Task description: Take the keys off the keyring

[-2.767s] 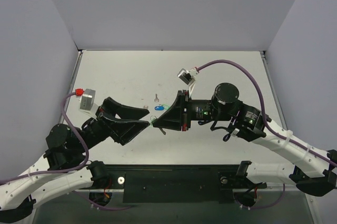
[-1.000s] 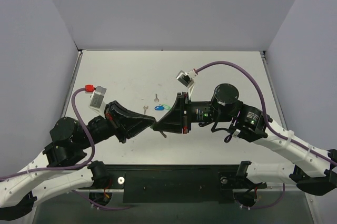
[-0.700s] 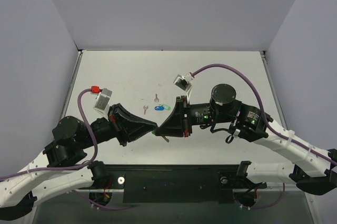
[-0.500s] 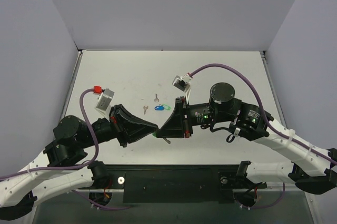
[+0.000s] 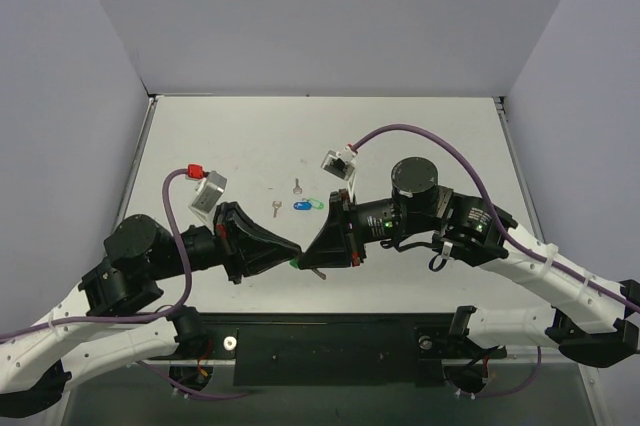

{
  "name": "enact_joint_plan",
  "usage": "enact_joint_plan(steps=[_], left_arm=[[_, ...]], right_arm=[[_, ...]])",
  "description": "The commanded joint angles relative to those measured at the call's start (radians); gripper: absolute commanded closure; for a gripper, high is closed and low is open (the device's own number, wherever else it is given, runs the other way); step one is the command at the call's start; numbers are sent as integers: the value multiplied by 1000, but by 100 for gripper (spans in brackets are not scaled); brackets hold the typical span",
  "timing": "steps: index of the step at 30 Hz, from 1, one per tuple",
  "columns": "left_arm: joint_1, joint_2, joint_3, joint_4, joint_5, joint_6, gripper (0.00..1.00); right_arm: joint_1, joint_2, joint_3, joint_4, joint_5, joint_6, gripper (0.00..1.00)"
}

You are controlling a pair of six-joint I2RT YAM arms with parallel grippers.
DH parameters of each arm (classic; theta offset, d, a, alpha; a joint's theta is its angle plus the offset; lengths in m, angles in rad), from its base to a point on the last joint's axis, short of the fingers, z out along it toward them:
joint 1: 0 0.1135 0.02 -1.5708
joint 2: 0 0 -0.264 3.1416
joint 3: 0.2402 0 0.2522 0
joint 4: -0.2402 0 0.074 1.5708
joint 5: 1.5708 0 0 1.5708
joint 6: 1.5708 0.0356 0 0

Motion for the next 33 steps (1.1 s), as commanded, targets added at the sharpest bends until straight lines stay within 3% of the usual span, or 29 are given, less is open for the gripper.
enact_joint_plan(steps=[1, 17, 24, 26, 27, 29, 31, 33], left_arm=[[0, 26, 44, -142, 42, 48, 100], [-37, 103, 130, -277, 75, 109, 100], [-81, 164, 189, -317, -8, 101, 98], [-81, 169, 211, -324, -37, 100, 78], [-81, 167, 219, -325, -46, 95, 61], [-81, 155, 225, -317, -91, 86, 49], [-81, 138, 234, -299, -135, 68, 43], [-81, 121, 240, -271, -166, 43, 27]], right_arm=[[7, -6, 62, 85, -7, -11, 100], [12, -10, 70, 97, 13, -13, 100], [12, -14, 54, 94, 12, -11, 100], [12, -19, 47, 90, 13, -10, 100], [12, -20, 45, 89, 15, -10, 100], [12, -23, 42, 86, 13, -13, 100], [12, -26, 40, 82, 15, -14, 100], [12, -26, 40, 83, 18, -14, 100]])
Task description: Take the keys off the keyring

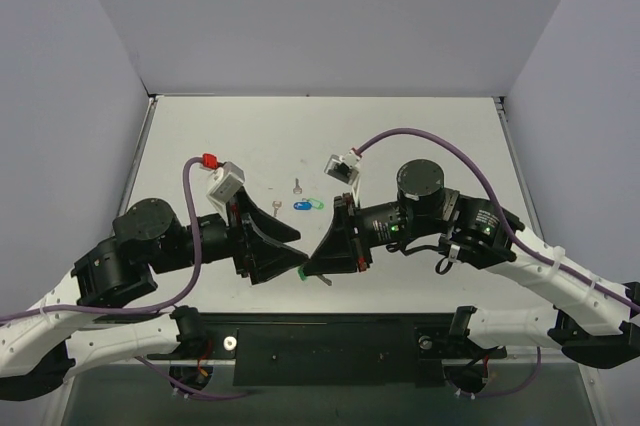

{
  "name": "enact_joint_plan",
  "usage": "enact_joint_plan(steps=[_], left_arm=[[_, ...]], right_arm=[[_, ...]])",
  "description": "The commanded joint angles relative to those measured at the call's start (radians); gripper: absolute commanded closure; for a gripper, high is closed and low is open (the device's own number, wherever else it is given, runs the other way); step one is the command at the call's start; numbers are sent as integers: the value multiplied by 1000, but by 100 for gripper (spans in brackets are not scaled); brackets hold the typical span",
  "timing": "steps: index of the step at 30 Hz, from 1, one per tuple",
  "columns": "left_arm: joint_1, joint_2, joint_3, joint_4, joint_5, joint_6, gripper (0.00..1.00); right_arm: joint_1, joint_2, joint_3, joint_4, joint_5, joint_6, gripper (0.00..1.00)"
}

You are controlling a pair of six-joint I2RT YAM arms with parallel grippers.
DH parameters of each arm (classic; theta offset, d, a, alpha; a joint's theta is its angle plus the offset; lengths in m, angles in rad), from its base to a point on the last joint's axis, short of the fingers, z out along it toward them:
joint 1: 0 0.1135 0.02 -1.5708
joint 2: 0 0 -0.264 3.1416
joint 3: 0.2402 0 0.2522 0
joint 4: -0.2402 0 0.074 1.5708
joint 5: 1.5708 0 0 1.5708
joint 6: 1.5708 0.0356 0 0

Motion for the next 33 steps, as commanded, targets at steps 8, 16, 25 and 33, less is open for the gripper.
enact_joint_plan(steps=[8, 16, 25, 33], left_arm=[[-13, -128, -87, 232, -157, -120, 24], [-13, -176, -199, 439, -180, -152, 34], [-13, -151, -215, 524, -151, -154, 47], [-13, -139, -212, 536, -148, -154, 58]], right_arm=[[0, -13, 31, 177, 68, -2, 100], [0, -17, -12, 318, 108, 44, 100], [0, -19, -25, 375, 116, 70, 100], [0, -25, -36, 391, 119, 78, 100]])
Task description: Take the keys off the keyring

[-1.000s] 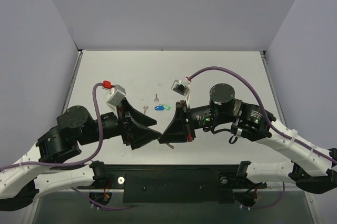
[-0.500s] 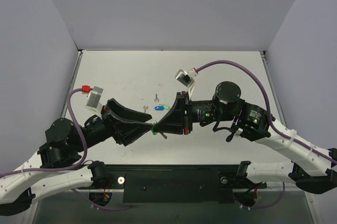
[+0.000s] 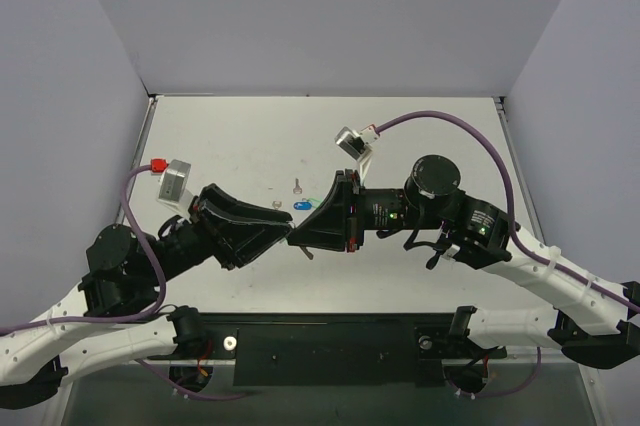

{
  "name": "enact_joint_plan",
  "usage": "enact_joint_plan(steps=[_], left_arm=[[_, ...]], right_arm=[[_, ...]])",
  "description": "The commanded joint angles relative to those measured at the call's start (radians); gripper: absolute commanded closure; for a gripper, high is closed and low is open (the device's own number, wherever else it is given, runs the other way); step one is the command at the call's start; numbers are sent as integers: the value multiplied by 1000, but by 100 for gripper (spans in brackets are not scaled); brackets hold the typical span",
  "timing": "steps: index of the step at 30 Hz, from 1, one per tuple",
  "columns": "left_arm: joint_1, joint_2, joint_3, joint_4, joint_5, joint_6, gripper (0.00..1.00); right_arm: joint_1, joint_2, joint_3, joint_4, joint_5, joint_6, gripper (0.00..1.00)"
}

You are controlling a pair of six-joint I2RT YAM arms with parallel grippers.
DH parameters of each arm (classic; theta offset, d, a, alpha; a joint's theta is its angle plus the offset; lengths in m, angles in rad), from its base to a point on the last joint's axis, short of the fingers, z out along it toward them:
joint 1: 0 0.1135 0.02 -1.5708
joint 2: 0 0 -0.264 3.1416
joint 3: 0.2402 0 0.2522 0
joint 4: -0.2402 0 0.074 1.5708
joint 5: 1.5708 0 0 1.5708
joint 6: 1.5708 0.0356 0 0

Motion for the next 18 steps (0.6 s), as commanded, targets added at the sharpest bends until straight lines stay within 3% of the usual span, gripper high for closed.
enact_joint_plan(steps=[1, 7, 8, 9, 18], left_arm=[[-6, 13, 6, 62, 19, -4, 60], [-6, 24, 14, 51, 31, -1, 77], [-6, 25, 14, 49, 31, -4, 93], [-8, 22, 14, 49, 33, -3, 99], [-6, 42, 44, -1, 74, 17, 100]], right_arm=[[-1, -24, -8, 88, 1, 11, 100], [-1, -26, -8, 98, 1, 15, 100], [-1, -27, -7, 98, 0, 15, 100], [-1, -26, -8, 98, -2, 14, 100], [-1, -24, -4, 72, -11, 6, 100]])
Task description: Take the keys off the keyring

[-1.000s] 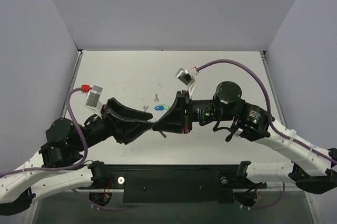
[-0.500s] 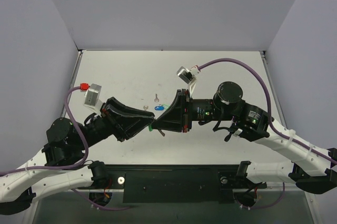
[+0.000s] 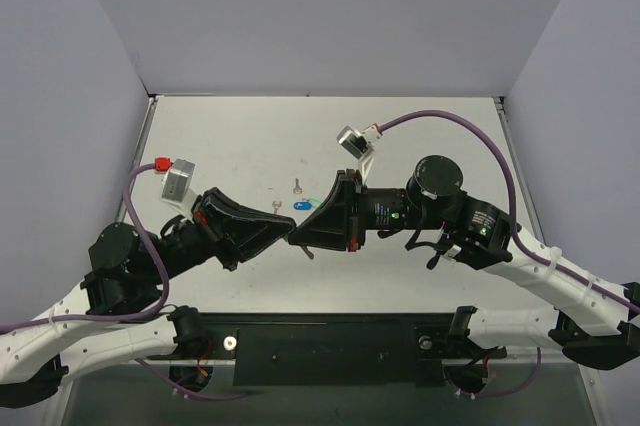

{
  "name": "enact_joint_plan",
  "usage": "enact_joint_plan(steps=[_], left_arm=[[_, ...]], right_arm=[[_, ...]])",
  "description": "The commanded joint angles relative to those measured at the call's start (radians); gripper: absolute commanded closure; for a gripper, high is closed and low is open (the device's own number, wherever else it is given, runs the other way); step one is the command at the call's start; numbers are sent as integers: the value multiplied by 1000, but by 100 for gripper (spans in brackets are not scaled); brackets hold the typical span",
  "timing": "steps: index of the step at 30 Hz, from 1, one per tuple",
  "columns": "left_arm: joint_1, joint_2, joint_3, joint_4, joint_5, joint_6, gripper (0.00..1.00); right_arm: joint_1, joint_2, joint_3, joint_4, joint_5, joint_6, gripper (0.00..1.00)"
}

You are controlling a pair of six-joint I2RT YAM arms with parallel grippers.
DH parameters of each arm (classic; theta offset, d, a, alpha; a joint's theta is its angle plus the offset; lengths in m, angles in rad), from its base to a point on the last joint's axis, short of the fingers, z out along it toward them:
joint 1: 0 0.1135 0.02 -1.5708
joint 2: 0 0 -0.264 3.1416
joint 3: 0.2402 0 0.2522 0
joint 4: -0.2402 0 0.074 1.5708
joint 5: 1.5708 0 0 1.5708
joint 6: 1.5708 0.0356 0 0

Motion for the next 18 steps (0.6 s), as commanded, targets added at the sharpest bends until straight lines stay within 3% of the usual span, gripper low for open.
enact_joint_plan(steps=[1, 12, 18], left_arm=[[-4, 36, 52, -66, 48, 30, 100], [-4, 85, 128, -284, 160, 101, 100], [-4, 117, 132, -315, 236, 115, 100]], right_arm=[[1, -20, 7, 49, -8, -13, 100], [1, 11, 87, -101, -40, -72, 100], [1, 36, 113, -133, -64, -76, 100]])
